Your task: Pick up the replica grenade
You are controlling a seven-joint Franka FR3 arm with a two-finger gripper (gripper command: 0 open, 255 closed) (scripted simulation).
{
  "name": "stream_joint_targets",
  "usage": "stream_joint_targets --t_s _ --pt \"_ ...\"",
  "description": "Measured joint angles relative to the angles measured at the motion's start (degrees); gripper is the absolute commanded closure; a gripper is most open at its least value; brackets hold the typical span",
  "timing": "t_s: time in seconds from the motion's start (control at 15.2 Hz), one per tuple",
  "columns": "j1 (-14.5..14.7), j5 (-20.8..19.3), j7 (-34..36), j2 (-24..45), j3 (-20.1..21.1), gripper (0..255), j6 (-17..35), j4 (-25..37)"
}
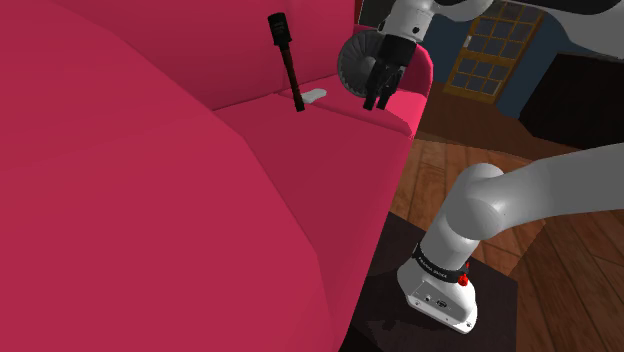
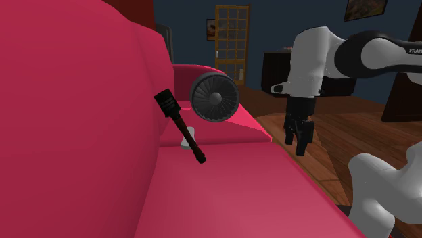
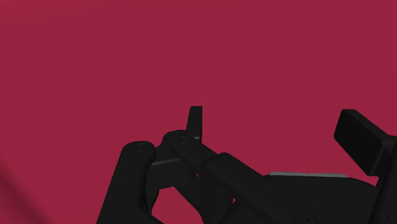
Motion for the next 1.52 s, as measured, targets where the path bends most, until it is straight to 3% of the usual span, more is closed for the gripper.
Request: stream_joint_targets --t_s 0.26,0.86,1.52 --pt "-0.3 -0.7 0.5 2.2 0.9 0 5.3 0.0" --pt "-2.6 -4.9 3.9 11.4 4.5 0 27.5 0.4" --pt "-7.9 -14.0 12.0 26.1 9.5 0 48.1 9.0"
